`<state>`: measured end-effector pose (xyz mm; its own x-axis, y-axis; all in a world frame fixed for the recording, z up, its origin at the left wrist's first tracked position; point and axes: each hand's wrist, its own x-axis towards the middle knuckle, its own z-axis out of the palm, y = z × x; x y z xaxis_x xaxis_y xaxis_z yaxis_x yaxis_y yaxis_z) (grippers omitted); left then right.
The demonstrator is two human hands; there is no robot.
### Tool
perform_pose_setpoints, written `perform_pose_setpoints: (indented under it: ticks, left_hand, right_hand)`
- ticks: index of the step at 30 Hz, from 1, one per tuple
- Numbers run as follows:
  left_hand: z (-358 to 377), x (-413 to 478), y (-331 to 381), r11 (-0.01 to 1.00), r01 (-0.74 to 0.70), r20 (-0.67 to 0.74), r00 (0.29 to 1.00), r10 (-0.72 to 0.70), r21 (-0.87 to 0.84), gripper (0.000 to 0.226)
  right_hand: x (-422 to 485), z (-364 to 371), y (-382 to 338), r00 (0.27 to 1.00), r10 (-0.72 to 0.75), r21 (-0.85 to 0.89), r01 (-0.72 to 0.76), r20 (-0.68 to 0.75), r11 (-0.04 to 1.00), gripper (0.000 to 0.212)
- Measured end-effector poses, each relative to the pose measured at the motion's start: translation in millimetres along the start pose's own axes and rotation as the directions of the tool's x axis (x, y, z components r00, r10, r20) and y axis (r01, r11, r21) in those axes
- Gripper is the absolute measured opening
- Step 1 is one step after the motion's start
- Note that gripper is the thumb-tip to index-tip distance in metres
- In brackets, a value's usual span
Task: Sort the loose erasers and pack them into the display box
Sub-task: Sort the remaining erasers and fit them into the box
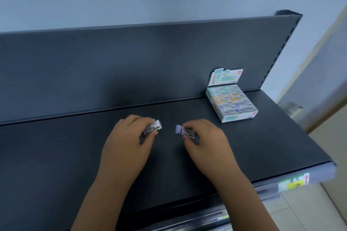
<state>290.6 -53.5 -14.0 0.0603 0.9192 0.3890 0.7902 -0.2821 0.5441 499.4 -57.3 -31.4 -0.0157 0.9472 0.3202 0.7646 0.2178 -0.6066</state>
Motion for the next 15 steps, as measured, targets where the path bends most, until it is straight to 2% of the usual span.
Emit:
perform_pose_setpoints:
  ticks: [7, 15]
  left_hand:
    - [89, 30, 98, 0.998, -0.04, 0.038, 0.998, 0.043, -0.058, 0.021]
    - [144, 59, 154, 0.99, -0.079, 0.037, 0.997, 0.075, 0.121, 0.027]
  right_hand:
    - [30, -88, 95, 0.996, 0.044, -0.006, -0.044, -0.077, 0.999, 0.017]
    - [45, -131, 162, 0.994, 0.081, 0.017, -0.08, -0.073, 0.997, 0.022]
